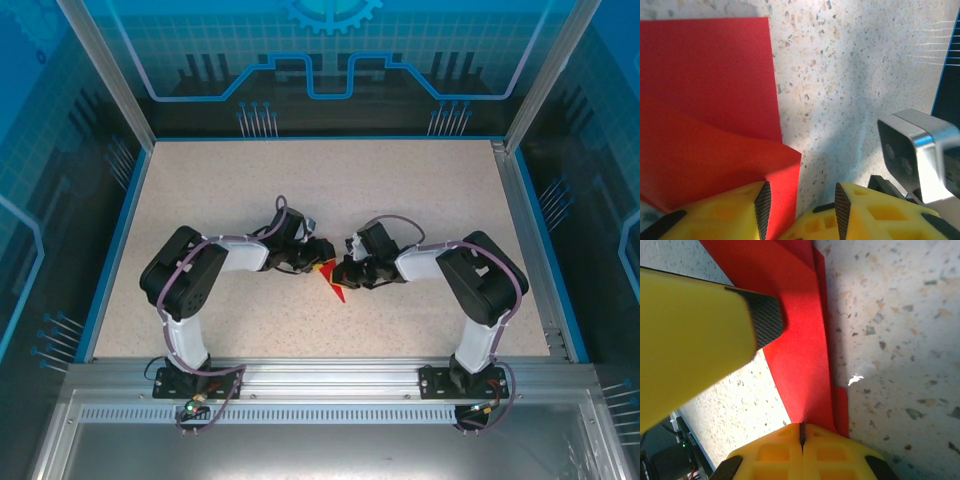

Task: Fold a paper plane with a square sheet of paper (pick it up from the middle)
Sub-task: Fold the wing for the fifth time at the center of the table.

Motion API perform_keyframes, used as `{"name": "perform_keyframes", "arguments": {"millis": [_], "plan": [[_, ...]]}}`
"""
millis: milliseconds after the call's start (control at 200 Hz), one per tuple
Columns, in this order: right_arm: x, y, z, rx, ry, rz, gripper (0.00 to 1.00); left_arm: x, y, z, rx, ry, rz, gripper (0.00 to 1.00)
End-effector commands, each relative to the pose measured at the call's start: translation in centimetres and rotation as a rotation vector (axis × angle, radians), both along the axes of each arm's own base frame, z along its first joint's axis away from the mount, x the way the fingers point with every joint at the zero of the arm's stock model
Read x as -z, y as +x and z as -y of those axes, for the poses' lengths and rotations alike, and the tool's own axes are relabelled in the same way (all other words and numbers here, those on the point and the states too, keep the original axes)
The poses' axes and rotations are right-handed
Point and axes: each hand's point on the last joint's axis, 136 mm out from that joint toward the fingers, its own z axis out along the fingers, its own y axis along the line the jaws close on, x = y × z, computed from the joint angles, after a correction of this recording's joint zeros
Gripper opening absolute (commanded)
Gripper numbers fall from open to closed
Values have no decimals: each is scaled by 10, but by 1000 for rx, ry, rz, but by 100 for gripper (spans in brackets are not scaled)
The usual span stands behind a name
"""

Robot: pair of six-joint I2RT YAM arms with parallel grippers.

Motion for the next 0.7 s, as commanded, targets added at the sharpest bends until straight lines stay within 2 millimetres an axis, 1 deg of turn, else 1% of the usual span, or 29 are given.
{"name": "perform_keyframes", "arguments": {"millis": [0,55,150,255,380,510,695], "plan": [[38,-35,31,-20,-119,-147,1,-40,6,3,31,-19,92,44],[37,-35,31,-37,-116,-145,1,-48,4,-1,30,-12,116,44],[36,-34,30,-63,-108,-144,2,-51,-2,-6,31,3,133,44],[37,-33,30,-81,-103,-153,2,-46,-9,-7,26,-14,127,43],[39,-33,32,-80,-106,-163,2,-40,-10,-6,16,-33,119,42],[40,-32,34,-76,-111,-171,2,-31,-8,-4,20,-35,103,41],[40,-33,37,-73,-119,-174,2,-25,-1,4,24,-49,99,41]]}}
